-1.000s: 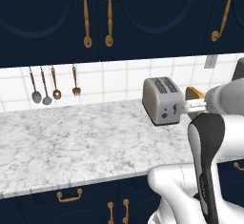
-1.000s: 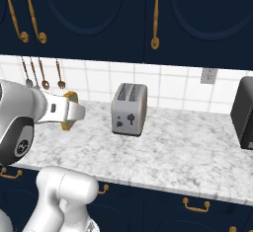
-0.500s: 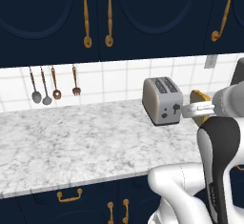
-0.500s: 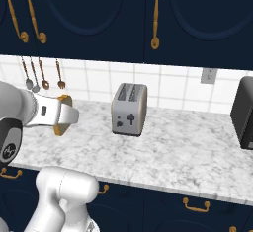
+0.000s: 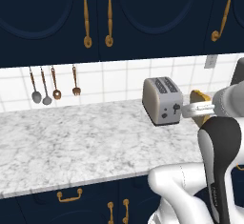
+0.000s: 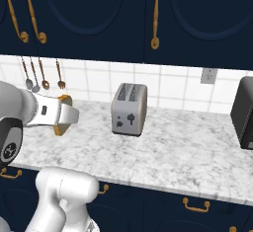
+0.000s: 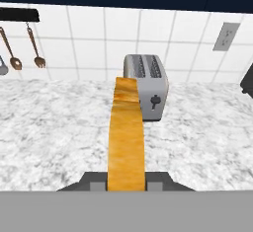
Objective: Start the toaster. Once the lever pops up, take the bread to the plate on the dining counter.
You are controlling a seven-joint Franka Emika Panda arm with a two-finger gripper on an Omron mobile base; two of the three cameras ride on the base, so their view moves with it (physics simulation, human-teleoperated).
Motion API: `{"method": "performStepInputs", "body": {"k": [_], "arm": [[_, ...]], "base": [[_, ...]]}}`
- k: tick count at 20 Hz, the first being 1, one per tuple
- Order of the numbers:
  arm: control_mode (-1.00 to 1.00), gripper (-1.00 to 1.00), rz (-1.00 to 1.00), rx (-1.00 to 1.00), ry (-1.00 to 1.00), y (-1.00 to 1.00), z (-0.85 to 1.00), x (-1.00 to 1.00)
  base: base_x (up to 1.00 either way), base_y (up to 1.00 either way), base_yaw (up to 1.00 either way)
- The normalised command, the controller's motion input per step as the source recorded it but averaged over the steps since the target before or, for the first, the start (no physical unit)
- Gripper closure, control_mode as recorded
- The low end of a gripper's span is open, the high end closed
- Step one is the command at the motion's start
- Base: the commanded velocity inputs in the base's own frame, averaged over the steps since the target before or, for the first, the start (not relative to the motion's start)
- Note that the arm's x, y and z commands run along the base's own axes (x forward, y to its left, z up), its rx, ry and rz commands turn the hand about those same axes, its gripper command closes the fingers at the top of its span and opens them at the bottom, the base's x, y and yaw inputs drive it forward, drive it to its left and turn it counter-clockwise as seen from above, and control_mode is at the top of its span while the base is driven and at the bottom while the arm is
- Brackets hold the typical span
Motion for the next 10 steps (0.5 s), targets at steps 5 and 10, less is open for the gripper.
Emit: {"method": "performStepInputs", "body": {"k": [5,10], "arm": [[1.0,1.0,0.0,0.0,0.0,0.0,0.0,0.0],[1.0,1.0,0.0,0.0,0.0,0.0,0.0,0.0]], "base": [[-0.48,0.02,0.11],[-0.67,0.14,0.68]]}}
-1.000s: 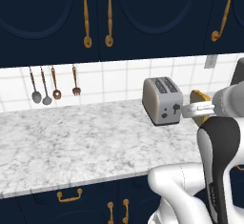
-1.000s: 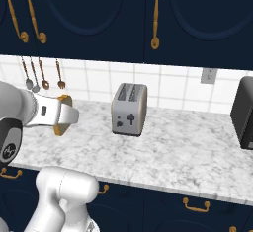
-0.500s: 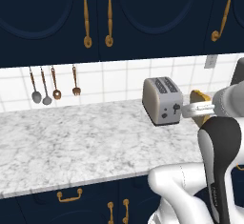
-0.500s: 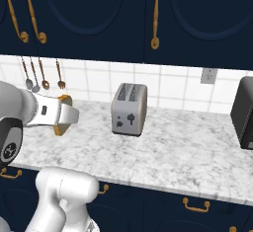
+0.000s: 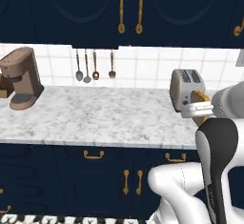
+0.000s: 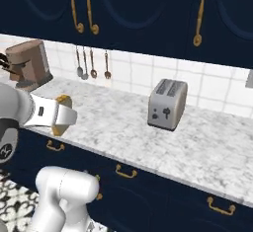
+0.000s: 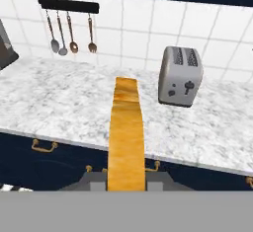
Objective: Start the toaster. Once the lever pops up, take the bread to the plate on the dining counter.
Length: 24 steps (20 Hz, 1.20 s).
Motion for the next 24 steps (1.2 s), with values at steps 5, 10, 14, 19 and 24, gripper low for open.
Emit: {"method": "performStepInputs", "body": {"k": [5,10,14,19,24], "arm": [[1.0,1.0,0.0,0.0,0.0,0.0,0.0,0.0],[1.0,1.0,0.0,0.0,0.0,0.0,0.0,0.0],[1.0,1.0,0.0,0.0,0.0,0.0,0.0,0.0],[1.0,1.0,0.0,0.0,0.0,0.0,0.0,0.0],[1.0,1.0,0.0,0.0,0.0,0.0,0.0,0.0]], "base": [[-0.29,0.04,0.99],[-0.16,0.0,1.0],[-0.12,0.0,1.0],[-0.08,0.0,1.0],[-0.09,0.0,1.0]]}}
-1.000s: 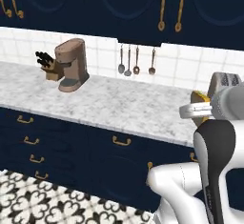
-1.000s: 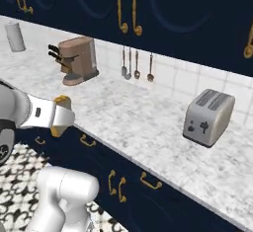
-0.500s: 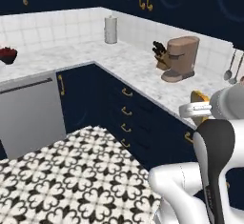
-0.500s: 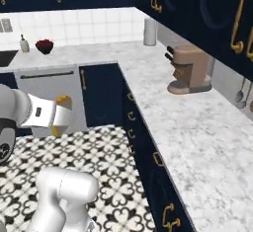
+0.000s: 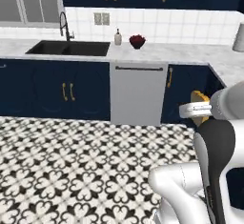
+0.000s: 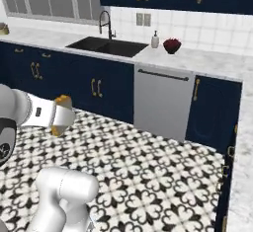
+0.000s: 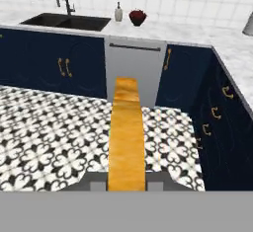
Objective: Start the toaster. Once the lever pops up, take the bread to the plate on the dining counter.
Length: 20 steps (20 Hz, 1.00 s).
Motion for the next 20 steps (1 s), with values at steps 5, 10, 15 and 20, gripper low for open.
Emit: {"method": "performStepInputs", "body": {"k": [5,10,15,20], "arm": [[1.0,1.0,0.0,0.0,0.0,0.0,0.0,0.0],[1.0,1.0,0.0,0.0,0.0,0.0,0.0,0.0],[1.0,1.0,0.0,0.0,0.0,0.0,0.0,0.0],[1.0,1.0,0.0,0.0,0.0,0.0,0.0,0.0]], "base": [[-0.11,0.0,1.0],[-0.11,0.0,1.0],[-0.08,0.0,1.0],[0.03,0.04,0.96]]}}
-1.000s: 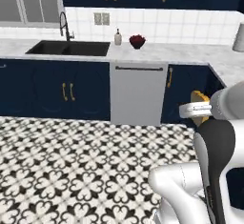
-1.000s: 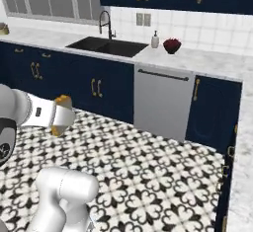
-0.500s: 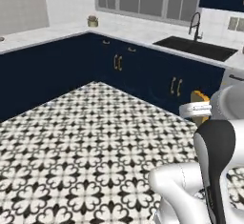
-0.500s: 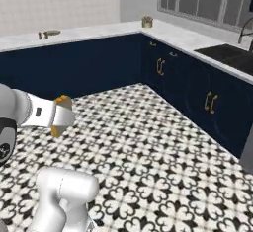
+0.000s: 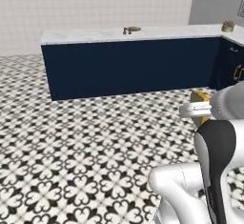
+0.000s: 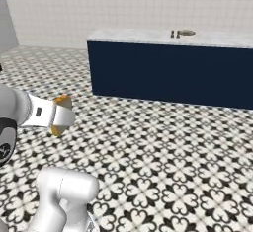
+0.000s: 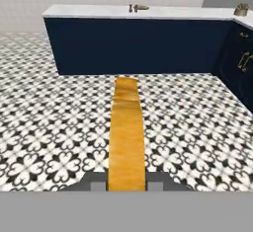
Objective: Start the toaster. Once the lever pops up, take the bread to the plate on the dining counter.
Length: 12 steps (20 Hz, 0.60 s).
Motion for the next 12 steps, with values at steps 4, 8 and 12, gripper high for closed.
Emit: {"method": "performStepInputs", "body": {"k": [4,8,12], "arm": [[1.0,1.0,0.0,0.0,0.0,0.0,0.0,0.0],[1.0,1.0,0.0,0.0,0.0,0.0,0.0,0.0],[1.0,1.0,0.0,0.0,0.0,0.0,0.0,0.0]], "base": [[0.35,0.0,0.46],[0.58,-0.33,0.06],[0.69,-0.53,-0.04]]}}
